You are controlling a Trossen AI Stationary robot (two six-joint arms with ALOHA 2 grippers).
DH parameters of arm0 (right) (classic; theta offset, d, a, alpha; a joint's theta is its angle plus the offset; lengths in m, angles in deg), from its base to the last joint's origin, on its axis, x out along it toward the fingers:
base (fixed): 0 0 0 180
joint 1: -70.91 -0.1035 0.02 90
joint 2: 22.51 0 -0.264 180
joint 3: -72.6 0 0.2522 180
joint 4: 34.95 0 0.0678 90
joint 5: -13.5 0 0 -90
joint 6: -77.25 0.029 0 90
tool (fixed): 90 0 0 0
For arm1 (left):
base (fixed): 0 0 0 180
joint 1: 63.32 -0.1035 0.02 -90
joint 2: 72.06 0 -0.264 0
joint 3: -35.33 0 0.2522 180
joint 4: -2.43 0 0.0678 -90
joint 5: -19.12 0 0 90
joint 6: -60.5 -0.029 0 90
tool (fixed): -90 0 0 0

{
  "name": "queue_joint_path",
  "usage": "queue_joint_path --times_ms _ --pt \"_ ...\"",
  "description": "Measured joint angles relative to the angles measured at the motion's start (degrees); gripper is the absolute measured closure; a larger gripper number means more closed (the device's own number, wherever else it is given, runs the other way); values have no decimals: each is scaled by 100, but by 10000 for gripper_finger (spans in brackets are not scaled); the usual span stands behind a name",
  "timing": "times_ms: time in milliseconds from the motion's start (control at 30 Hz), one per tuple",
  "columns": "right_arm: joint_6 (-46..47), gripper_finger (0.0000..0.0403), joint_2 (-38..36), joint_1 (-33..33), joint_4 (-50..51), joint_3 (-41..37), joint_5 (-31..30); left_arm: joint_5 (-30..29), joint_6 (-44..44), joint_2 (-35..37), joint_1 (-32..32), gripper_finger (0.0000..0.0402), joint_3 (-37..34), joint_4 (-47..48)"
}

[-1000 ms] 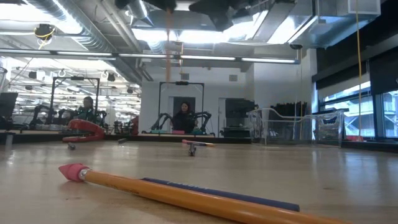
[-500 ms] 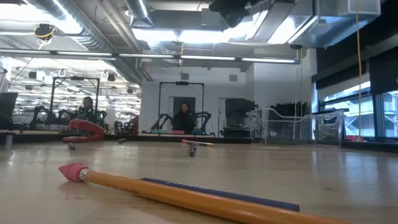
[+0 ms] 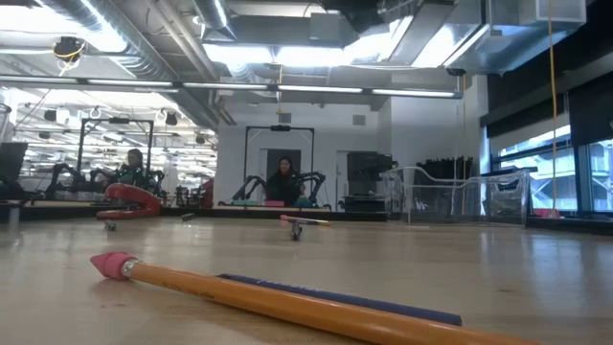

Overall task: Sort crayons/erasers/pens/pencils in bins
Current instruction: Put the yellow pencil into the bottom left transparent bin

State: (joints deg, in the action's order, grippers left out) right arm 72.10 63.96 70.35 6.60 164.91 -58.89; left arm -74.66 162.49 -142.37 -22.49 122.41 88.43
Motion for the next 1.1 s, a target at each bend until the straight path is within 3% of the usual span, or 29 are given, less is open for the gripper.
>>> queue_joint_path --times_ms 300,1100 --pt "35 240 0 -50 -2 0 -3 -316 625 -363 451 396 0 447" --pt "35 240 7 -50 -7 0 -11 -121 1361 -1783 1020 395 -4 183"
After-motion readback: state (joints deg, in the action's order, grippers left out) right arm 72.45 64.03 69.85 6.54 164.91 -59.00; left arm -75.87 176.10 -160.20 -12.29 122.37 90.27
